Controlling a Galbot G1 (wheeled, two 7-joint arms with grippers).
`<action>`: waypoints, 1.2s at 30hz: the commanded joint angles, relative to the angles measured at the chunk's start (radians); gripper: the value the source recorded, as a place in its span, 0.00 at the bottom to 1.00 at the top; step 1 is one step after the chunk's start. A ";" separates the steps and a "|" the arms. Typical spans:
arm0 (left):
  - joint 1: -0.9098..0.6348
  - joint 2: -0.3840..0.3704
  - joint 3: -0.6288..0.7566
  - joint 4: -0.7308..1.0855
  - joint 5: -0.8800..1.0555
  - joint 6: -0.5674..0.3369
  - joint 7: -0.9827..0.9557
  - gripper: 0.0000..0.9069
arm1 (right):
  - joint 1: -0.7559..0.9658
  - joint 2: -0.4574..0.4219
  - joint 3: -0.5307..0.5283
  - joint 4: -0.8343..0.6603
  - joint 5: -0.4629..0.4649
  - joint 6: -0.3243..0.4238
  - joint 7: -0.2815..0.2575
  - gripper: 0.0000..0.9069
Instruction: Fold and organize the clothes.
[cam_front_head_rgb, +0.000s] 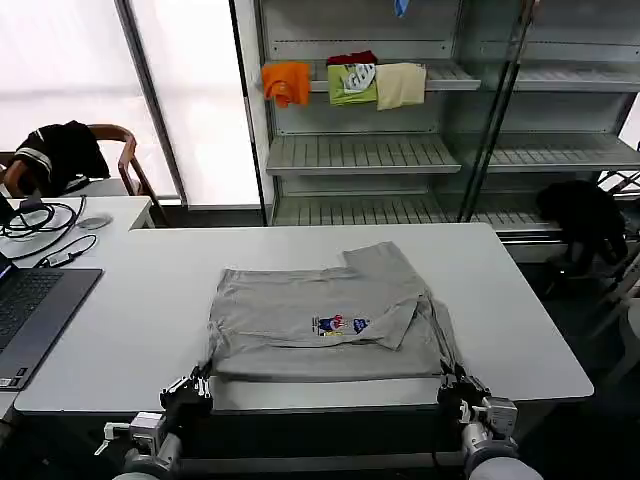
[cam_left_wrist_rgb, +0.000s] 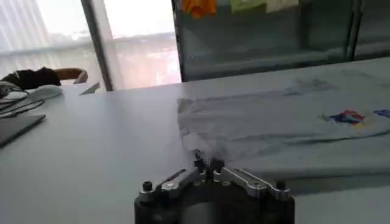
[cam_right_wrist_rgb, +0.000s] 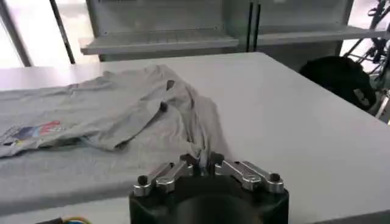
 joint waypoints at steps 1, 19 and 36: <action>0.049 -0.009 0.005 -0.052 0.000 -0.005 0.000 1.00 | -0.026 -0.004 0.026 0.036 0.017 0.002 -0.001 1.00; -0.147 0.155 -0.089 -0.137 -0.172 0.062 0.021 1.00 | 0.294 -0.065 0.139 0.072 0.130 -0.031 -0.024 1.00; -0.679 0.266 0.145 0.265 -0.252 0.113 0.070 1.00 | 0.853 -0.121 -0.106 -0.428 0.134 -0.031 -0.090 1.00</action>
